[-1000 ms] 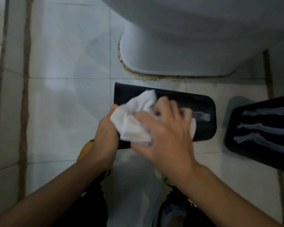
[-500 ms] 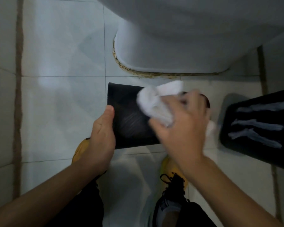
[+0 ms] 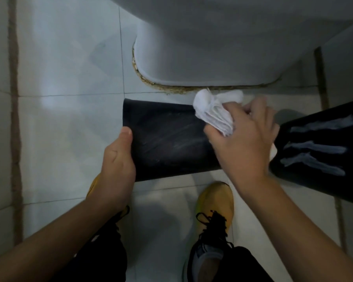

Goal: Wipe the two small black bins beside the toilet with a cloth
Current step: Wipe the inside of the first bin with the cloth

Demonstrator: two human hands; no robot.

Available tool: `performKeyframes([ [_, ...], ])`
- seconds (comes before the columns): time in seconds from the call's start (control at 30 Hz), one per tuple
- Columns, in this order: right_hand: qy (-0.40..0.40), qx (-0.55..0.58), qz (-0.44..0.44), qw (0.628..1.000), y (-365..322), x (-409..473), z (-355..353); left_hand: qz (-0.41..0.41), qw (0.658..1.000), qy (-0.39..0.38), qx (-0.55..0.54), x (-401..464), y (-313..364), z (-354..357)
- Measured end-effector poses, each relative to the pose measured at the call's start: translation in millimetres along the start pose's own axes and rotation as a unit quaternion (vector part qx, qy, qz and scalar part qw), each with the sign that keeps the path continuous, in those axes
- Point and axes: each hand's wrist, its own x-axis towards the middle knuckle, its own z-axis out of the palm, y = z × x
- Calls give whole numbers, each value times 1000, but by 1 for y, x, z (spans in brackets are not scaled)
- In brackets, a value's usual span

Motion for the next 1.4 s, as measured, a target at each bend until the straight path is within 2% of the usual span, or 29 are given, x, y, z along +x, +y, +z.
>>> performKeyframes([
  [0.07, -7, 9, -94, 996, -31, -12, 4, 11, 1000, 2, 4, 0, 0, -1],
  [0.13, -33, 45, -224, 973, -62, -28, 9, 51, 998, 2, 46, 1, -8, -10],
  [0.2, -53, 70, -291, 953, -67, -31, 12, 55, 996, 7, 67, 1, -16, -16],
  [0.27, -54, 77, -259, 961, -44, -20, 12, 63, 997, 23, 45, 1, -16, -14],
  [0.33, -37, 68, -167, 983, -13, -12, 8, 34, 999, 11, 5, -2, -11, -10],
  [0.4, -26, 61, -83, 994, 15, -5, 1, 34, 999, -1, 8, -4, -4, -7],
  [0.5, -15, 55, -23, 998, 15, 5, -3, 31, 1000, -2, 0, 0, -2, -3],
  [0.53, -20, 49, -32, 998, 4, 5, -1, 27, 1000, -3, 1, 3, -6, -4],
  [0.6, -37, 72, -141, 987, -30, -3, 5, 27, 1000, 0, 3, 7, -17, -10],
  [0.67, -57, 109, -281, 952, -61, -15, 12, 44, 998, -4, 33, 7, -26, -20],
  [0.73, -69, 134, -344, 927, -70, -12, 16, 61, 997, -4, 51, 7, -30, -25],
  [0.83, -57, 174, -294, 938, -57, 7, 16, 98, 994, 10, 43, 2, -12, -15],
  [0.93, -45, 155, -227, 961, -31, 29, 11, 57, 998, 3, -15, -3, -7, -8],
  [1.1, -41, 143, -144, 978, 3, 39, 2, 24, 999, -7, 20, -2, -11, -15],
  [1.23, -59, 128, -185, 973, -25, 10, -1, 42, 999, 4, 5, 2, -18, -15],
  [1.3, -65, 136, -255, 955, -50, -14, 6, 87, 996, -14, 25, 3, -17, -18],
  [1.4, -59, 128, -327, 934, -63, -36, 17, 76, 996, -23, 36, 4, -23, -24],
])
